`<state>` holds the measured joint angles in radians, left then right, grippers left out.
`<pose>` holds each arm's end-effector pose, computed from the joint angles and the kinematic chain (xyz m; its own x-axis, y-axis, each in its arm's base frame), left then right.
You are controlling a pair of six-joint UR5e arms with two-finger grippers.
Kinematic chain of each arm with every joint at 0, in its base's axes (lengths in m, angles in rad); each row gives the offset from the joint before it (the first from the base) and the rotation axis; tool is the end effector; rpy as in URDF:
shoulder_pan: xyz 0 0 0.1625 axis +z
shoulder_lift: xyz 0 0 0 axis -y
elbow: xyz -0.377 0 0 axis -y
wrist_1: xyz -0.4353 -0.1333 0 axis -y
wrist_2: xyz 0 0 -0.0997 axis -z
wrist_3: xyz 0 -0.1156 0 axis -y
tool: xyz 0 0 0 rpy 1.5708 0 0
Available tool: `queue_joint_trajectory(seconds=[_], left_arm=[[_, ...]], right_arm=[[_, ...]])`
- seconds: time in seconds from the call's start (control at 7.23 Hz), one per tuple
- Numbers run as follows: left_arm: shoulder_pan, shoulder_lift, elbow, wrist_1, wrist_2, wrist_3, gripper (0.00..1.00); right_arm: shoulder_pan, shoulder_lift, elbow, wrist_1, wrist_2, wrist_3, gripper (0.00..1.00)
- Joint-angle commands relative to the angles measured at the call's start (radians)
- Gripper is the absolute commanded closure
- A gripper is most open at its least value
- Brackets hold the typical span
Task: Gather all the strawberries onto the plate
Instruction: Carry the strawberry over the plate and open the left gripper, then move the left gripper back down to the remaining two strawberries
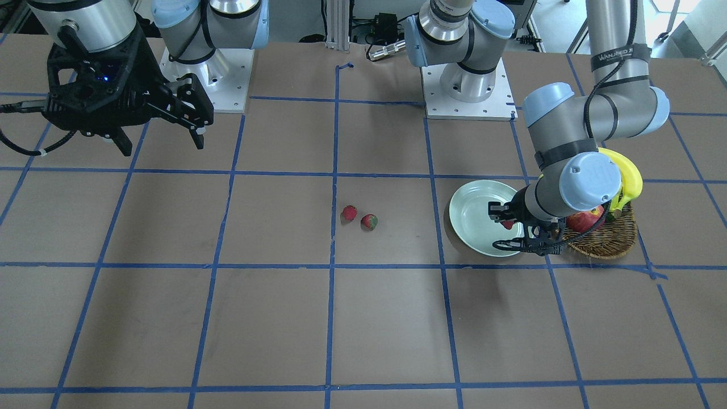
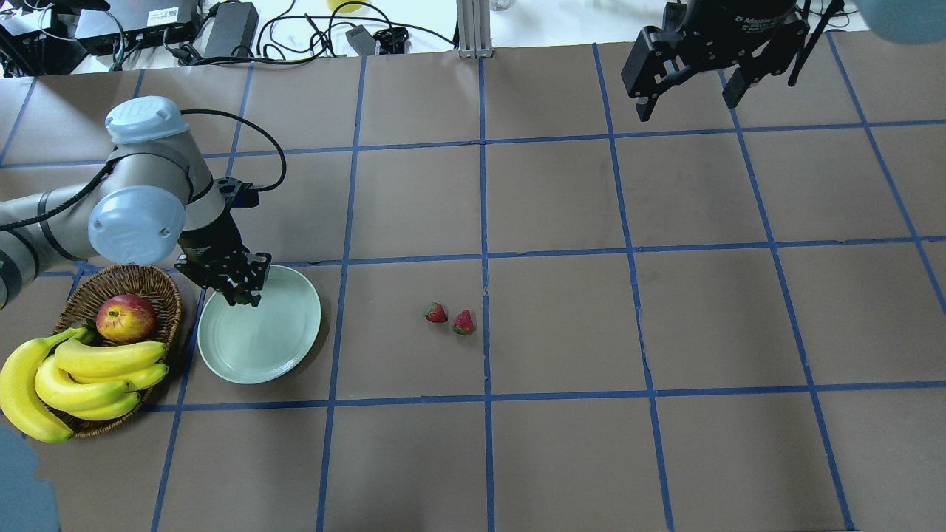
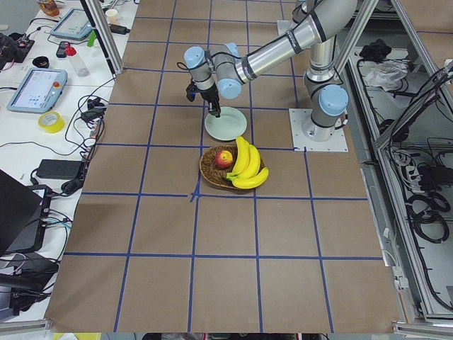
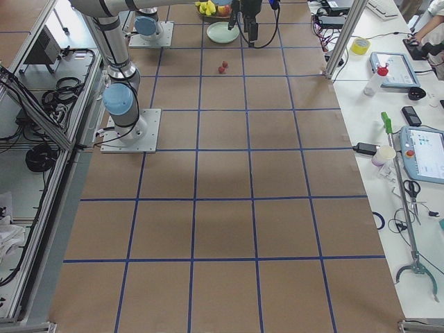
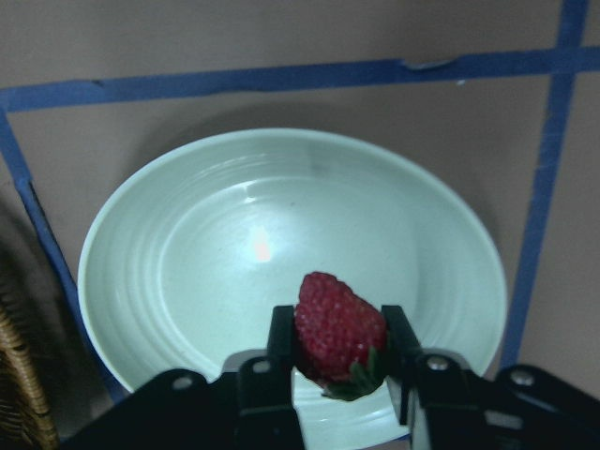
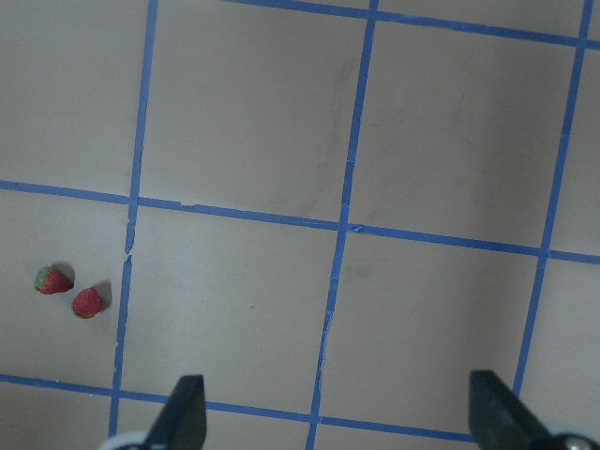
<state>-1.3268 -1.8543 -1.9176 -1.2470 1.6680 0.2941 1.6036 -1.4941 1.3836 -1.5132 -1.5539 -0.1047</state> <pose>0.0065 -0.5316 0.1281 -0.9979 0.0653 -0.0011 0.0616 0.9469 0.3156 0.1538 -0.5625 0.4762 -0.9904 -0.1378 -0.0113 -0.1370 0.9891 -0.0544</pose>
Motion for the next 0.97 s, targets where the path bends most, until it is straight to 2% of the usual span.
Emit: queue_joint_trajectory(seconds=[0.0, 0.14, 0.55, 0.83], left_arm=[[0.028, -0.006, -0.034, 0.001, 0.001, 0.022, 0.14], [0.028, -0.003, -0.025, 0.003, 0.006, 0.020, 0.00], [-0.018, 0.006, 0.047, 0.005, -0.022, -0.071, 0.00], [-0.177, 0.026, 0.058, 0.015, -0.092, -0.213, 0.00]], right_arm=[[-0.001, 0.000, 0.000, 0.001, 0.000, -0.001, 0.00], [-0.001, 0.000, 0.000, 0.001, 0.000, -0.001, 0.00], [-0.001, 0.000, 0.000, -0.001, 0.002, -0.001, 0.00], [-0.001, 0.000, 0.000, 0.001, 0.000, -0.001, 0.00]])
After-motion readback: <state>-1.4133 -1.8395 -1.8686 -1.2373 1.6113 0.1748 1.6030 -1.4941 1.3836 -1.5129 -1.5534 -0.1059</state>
